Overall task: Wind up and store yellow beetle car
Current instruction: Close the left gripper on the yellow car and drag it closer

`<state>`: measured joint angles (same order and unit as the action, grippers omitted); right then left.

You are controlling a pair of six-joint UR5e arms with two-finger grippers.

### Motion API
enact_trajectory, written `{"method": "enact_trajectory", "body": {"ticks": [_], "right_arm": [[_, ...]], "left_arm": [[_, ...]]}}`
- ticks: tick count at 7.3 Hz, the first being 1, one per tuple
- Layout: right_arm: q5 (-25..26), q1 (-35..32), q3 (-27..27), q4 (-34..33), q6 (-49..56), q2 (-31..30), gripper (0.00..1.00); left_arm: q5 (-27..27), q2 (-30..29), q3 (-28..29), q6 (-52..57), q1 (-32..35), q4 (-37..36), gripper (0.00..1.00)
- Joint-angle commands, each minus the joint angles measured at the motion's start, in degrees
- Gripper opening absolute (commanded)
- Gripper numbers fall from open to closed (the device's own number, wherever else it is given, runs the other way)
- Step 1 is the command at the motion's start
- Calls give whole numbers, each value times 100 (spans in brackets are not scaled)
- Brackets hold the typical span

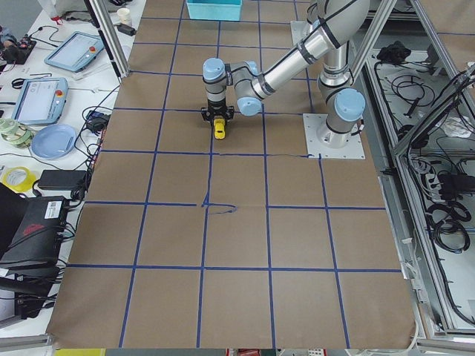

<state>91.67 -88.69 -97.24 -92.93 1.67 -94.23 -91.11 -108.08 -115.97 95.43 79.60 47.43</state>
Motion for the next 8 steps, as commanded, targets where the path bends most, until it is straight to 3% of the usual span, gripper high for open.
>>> {"method": "enact_trajectory", "body": {"ticks": [1, 8], "right_arm": [[0, -7, 3, -40, 36, 9, 100], [26, -8, 3, -41, -61, -34, 100]], "left_arm": [[-3, -11, 4, 20, -6, 3, 53], [5, -3, -40, 466, -910, -6, 49]]}}
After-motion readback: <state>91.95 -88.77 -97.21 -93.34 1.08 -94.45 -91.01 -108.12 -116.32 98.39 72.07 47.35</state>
